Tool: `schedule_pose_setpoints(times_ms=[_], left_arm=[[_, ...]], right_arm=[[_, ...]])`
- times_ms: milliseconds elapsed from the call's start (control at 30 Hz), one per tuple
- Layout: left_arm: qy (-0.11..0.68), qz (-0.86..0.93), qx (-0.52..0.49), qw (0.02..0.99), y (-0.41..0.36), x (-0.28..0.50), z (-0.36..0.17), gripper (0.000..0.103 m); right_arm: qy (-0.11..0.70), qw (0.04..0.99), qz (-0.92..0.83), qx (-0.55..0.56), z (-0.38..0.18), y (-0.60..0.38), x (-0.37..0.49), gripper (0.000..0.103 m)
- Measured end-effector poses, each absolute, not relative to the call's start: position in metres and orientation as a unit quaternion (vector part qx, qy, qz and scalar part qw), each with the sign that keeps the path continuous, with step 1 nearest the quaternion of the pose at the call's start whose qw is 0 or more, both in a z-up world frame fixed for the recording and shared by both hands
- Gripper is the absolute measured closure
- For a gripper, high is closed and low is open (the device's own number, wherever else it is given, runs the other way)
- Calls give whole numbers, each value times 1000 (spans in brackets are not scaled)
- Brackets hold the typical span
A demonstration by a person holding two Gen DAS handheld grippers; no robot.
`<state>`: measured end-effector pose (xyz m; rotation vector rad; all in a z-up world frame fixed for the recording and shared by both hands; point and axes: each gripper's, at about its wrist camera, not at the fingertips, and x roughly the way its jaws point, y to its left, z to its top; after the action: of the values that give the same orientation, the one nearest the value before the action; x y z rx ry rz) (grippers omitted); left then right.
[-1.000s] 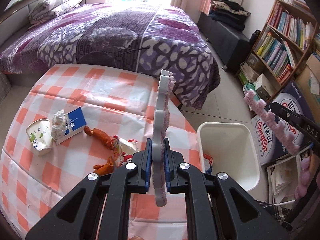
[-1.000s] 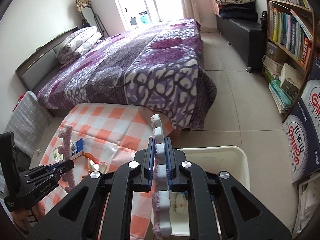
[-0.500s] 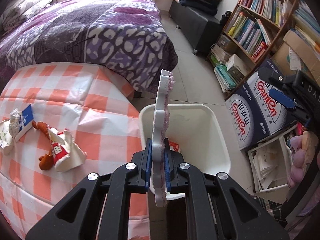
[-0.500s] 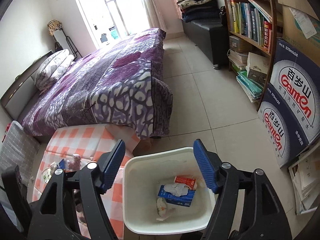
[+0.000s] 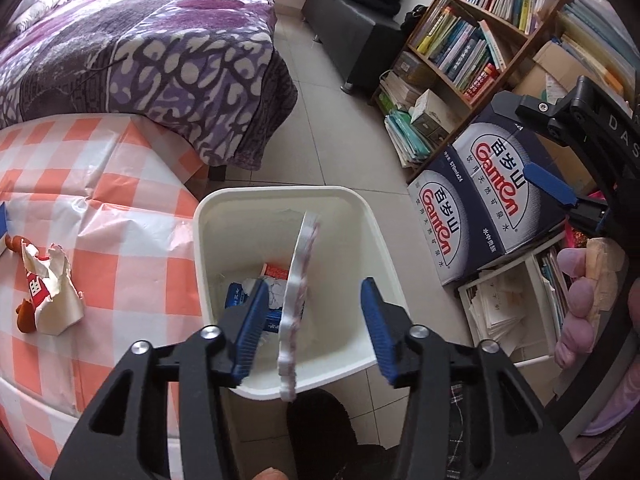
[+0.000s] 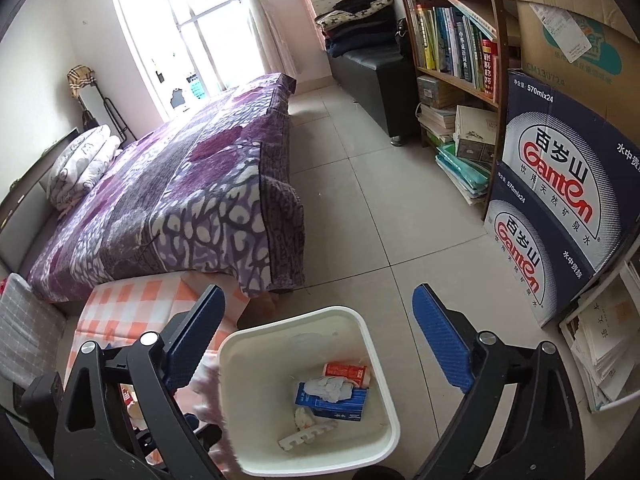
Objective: Collect trash
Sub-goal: 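Move both tools back to the table and grasp the red snack bag with the left tool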
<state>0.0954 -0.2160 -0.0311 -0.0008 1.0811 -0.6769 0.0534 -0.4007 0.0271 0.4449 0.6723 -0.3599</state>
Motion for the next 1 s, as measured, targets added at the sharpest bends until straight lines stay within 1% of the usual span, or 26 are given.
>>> schedule_pose_setpoints(times_ms=[67,133,200,300,667,733,767,900,1000], left_arm=[[507,-314,4,802,-215,96,-33,52],[508,-308,6,805,-212,96,-34,48],[506,-301,14,808,-210,96,-35,46],[503,-287,22,815,-204,95,-36,39],[503,-187,45,842,-152,116,-47,33],[500,-162,50,849,-140,122,-49,28],[499,-149,52,852,-134,125,-51,28],[493,-100,68,861,-114,138,-57,27],[505,-60,63,859,-96,151,-66,27]], right_arm=[[329,903,-174,217,26,-400,55,8],[333,902,-174,214,25,-397,58,8],[338,902,-174,205,25,-391,62,7],[347,903,-175,185,23,-381,68,7],[384,893,-152,180,9,-352,92,7],[390,893,-147,173,6,-344,96,7],[392,892,-145,169,5,-340,98,7],[407,891,-133,154,-1,-323,108,7],[419,889,-124,138,-5,-309,115,7]])
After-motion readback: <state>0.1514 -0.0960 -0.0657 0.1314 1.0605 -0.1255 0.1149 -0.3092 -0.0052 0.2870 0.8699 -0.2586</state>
